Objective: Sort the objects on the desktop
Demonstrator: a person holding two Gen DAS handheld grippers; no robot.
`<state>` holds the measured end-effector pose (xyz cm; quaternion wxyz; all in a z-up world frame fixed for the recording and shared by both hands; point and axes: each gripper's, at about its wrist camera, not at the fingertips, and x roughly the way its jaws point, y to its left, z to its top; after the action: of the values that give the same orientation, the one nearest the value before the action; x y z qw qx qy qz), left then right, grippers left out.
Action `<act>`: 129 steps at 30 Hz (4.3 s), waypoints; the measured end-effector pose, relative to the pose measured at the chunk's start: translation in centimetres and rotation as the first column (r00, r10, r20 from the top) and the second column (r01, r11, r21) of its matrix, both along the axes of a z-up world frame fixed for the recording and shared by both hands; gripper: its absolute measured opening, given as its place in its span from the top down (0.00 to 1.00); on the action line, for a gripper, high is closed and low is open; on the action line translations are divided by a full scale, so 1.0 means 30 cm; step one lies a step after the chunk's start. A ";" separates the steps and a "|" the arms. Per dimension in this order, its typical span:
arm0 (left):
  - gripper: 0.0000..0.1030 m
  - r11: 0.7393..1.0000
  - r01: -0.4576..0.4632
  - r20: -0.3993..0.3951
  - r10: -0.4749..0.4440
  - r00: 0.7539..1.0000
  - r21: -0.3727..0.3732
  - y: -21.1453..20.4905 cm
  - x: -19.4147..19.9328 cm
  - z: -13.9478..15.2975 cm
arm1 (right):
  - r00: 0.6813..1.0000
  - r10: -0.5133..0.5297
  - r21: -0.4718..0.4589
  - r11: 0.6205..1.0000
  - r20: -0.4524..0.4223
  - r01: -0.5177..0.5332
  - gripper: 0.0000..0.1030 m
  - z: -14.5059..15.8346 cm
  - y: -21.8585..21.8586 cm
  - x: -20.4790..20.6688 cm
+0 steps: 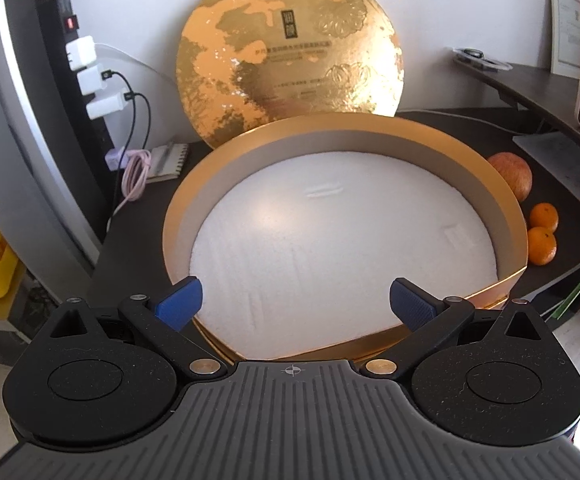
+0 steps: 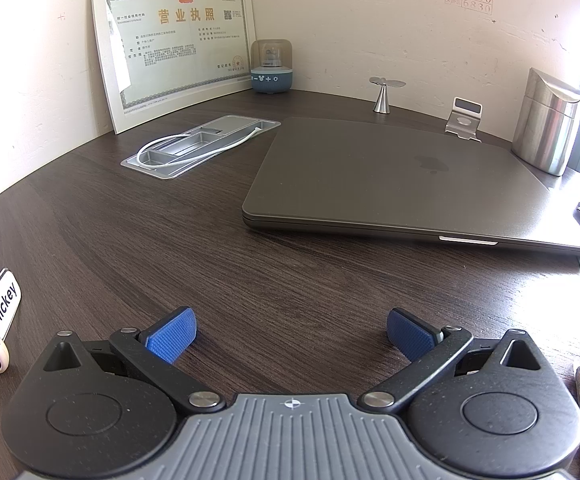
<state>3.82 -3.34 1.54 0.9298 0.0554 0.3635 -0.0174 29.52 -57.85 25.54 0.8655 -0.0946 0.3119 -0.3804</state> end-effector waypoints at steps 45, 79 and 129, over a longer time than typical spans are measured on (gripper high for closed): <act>0.01 1.000 0.000 -0.014 0.000 1.000 -0.007 -0.010 -0.068 0.005 | 0.700 0.695 0.335 0.707 -0.163 -0.623 0.01 -0.263 0.812 -0.534; 0.01 1.000 0.018 -0.026 -0.018 1.000 0.003 -0.038 -0.060 -0.001 | 0.690 0.699 0.325 0.707 -0.187 -0.628 0.01 -0.265 0.821 -0.535; 0.05 0.999 0.043 -0.055 -0.043 0.998 0.004 -0.087 0.002 -0.046 | 0.679 0.682 0.307 0.730 -0.272 -0.610 0.52 -0.597 0.569 -0.288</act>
<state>3.88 -5.95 0.16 0.9187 0.0650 0.3876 -0.0381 20.88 -40.79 7.62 0.8743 -0.1846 0.4488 0.0077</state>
